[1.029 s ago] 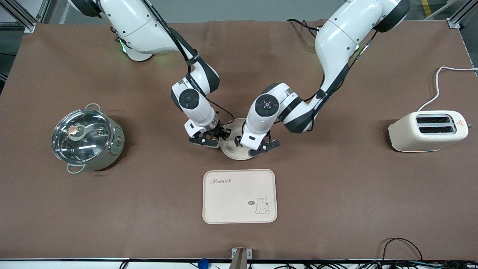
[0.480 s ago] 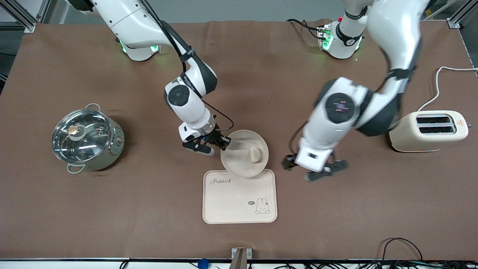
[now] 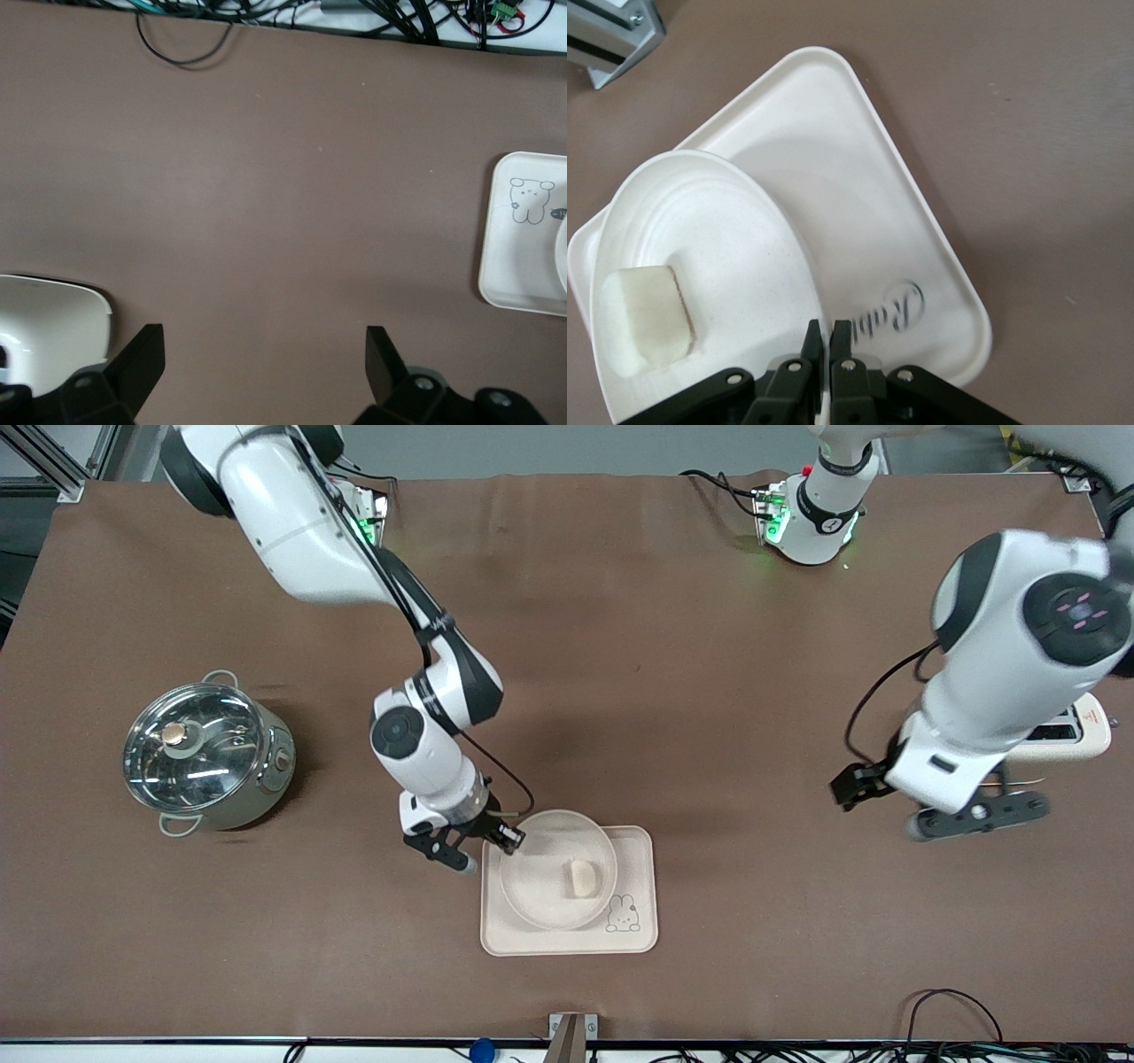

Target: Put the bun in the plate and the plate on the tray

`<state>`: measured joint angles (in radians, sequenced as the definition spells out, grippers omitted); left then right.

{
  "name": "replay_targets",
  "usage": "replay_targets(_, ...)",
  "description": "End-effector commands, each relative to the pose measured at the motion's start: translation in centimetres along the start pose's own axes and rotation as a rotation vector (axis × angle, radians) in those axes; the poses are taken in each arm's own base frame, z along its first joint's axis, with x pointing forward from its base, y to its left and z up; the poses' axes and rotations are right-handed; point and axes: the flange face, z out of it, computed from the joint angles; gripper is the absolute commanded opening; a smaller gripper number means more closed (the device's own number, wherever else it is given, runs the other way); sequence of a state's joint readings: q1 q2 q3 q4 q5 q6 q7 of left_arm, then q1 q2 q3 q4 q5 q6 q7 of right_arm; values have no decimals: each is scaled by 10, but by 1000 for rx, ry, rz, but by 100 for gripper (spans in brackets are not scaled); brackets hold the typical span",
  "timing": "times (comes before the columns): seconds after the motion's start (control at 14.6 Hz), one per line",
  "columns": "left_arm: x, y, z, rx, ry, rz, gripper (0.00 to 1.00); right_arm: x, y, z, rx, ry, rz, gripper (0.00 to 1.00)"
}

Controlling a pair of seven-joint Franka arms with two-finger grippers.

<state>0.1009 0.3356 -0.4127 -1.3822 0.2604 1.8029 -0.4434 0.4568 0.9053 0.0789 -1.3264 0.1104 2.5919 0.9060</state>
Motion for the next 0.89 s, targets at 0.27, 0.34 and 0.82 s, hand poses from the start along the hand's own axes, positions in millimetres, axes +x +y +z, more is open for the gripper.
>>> replay_targets(0.27,-56,-53,-70,-26,-64,110,100,14,-7,15,22,45,2,27)
replay_targets(0.34,-67,-59,-80,-30,-64,142,100,14,-7,15,28,68,-15,73)
replay_targets(0.82,-106,-109,-99,-42,-131,183,100,31,60,-78,-50,71,9,100)
